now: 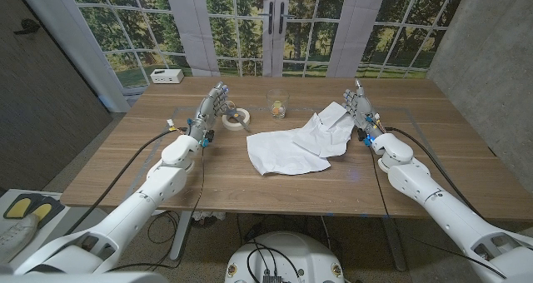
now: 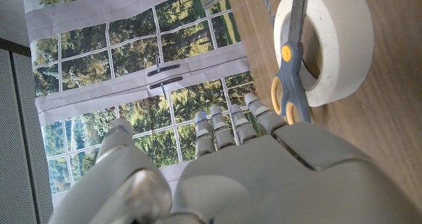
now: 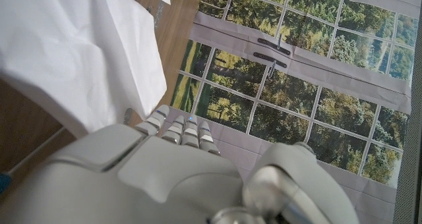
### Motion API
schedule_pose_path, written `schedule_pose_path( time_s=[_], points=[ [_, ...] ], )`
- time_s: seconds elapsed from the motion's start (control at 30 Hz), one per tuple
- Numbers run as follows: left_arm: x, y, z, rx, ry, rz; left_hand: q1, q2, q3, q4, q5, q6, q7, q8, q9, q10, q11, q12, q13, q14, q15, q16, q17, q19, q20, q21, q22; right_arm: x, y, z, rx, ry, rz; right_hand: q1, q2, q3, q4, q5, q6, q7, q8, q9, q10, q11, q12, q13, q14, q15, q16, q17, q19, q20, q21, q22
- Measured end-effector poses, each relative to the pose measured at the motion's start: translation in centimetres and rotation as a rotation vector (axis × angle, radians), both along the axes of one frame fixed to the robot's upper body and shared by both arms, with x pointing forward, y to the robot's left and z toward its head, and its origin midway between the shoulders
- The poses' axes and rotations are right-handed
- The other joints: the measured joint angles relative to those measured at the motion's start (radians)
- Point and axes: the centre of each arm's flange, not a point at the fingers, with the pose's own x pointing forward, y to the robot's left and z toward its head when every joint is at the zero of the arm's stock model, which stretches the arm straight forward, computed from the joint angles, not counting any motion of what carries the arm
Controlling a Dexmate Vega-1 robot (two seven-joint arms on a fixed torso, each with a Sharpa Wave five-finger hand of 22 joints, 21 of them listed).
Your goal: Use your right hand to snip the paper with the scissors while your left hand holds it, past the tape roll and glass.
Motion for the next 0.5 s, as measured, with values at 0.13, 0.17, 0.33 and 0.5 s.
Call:
schedule_pose_path(
  time_s=[0.13,0.17,0.33,0.5],
  points=[
    [-0.25,0.2,0.19,0.019,-0.016,0.015,0.01,-0.003,0.001,-0.001,0.005,0.009,-0.002,0.0,0.0,0.023,-0.01,0.008,0.0,0.003,0.003,0.0,0.0,0.006,-0.006,0.0,0.0,-0.02,0.0,0.0,-0.003,0.006,-0.004,0.0,0.0,0.0,0.0,0.0,0.0,0.0,0.0,0.0,0.0,0.0,0.0,0.0,0.0,0.0,0.0,0.0,-0.002,0.002,-0.004,0.0],
    [-0.26,0.2,0.17,0.019,-0.016,0.015,0.01,-0.003,0.003,-0.003,0.005,0.014,-0.004,0.0,0.0,0.028,-0.01,0.008,0.0,0.004,0.002,0.003,0.0,0.006,-0.005,0.0,0.0,0.0,-0.01,-0.03,-0.003,0.008,-0.005,0.0,0.0,0.0,0.0,0.0,0.0,0.0,0.0,0.0,0.0,0.0,0.0,0.0,0.0,0.0,0.0,0.0,-0.004,0.004,-0.004,0.0],
    [-0.54,0.29,0.18,0.015,-0.033,0.021,0.021,-0.003,0.003,-0.003,0.005,0.025,-0.004,0.004,0.0,0.056,-0.02,0.015,0.0,0.02,-0.001,0.008,0.0,0.02,-0.002,0.004,0.0,-0.09,-0.19,0.04,-0.01,0.013,-0.01,0.0,0.0,0.0,0.0,0.0,0.0,0.0,0.0,0.0,0.0,0.0,0.0,0.0,0.0,0.0,0.0,0.0,-0.004,0.004,-0.008,0.0],
    [-0.81,0.05,0.27,0.015,-0.045,0.026,0.026,-0.008,0.003,-0.003,0.011,0.032,-0.004,0.005,0.0,0.059,-0.02,0.015,0.0,0.025,0.002,0.008,0.0,0.027,-0.005,0.004,0.0,-0.15,-0.5,0.06,-0.014,0.016,-0.013,0.0,0.0,0.0,0.0,0.0,0.0,0.0,0.0,0.0,0.0,0.0,0.0,0.0,0.0,0.0,0.0,0.0,-0.004,0.004,-0.012,0.0]
  ],
)
